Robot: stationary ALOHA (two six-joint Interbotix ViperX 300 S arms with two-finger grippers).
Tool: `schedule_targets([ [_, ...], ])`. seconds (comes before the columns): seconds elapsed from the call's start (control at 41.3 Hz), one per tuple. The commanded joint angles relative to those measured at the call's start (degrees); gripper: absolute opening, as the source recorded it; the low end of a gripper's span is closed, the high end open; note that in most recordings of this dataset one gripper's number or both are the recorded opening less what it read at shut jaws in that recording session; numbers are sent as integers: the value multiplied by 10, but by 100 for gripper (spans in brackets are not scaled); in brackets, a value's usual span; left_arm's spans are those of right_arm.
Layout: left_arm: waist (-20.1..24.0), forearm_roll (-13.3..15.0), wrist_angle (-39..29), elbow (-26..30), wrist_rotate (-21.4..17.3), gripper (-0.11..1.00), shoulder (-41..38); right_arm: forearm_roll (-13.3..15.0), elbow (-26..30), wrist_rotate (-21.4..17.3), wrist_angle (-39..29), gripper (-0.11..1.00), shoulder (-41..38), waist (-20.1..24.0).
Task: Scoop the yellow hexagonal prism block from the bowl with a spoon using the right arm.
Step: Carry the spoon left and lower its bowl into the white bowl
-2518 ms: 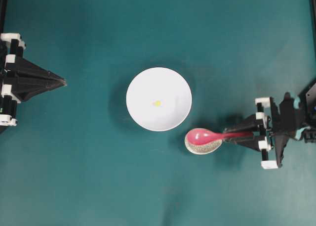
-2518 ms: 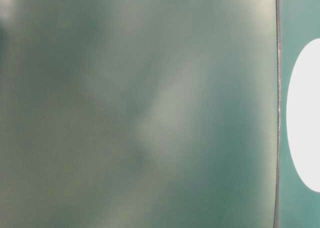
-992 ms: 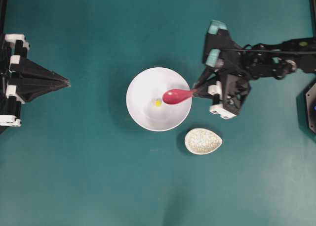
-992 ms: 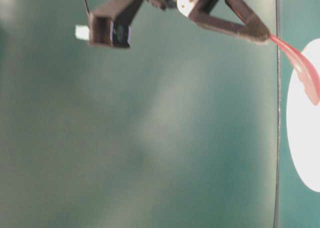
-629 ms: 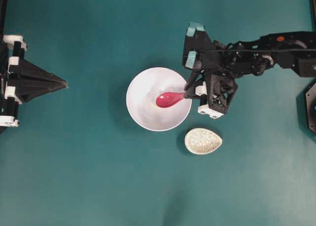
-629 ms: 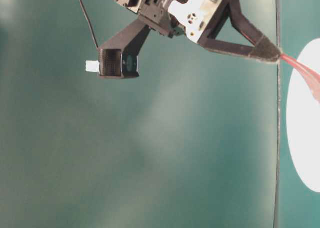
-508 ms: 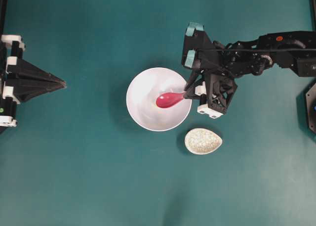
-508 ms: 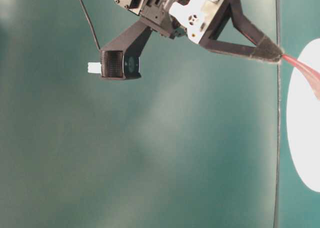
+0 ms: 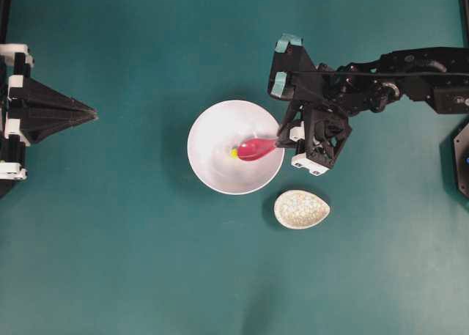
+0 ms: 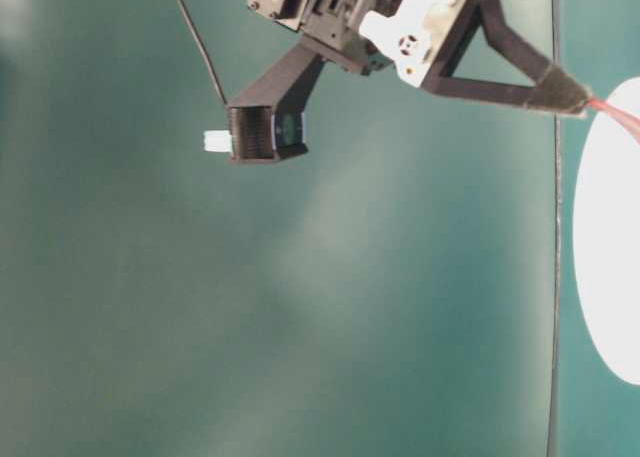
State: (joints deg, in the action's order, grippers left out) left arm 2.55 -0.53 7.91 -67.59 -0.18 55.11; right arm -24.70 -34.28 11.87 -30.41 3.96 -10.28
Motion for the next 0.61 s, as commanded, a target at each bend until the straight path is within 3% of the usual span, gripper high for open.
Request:
schedule_targets([
  [0.0, 2, -2, 0, 12, 1, 0, -5, 0, 4, -2, -1, 24, 8, -1],
  [0.581, 2, -2, -2, 12, 1, 0, -5, 0, 8, -3, 7, 24, -23, -1],
])
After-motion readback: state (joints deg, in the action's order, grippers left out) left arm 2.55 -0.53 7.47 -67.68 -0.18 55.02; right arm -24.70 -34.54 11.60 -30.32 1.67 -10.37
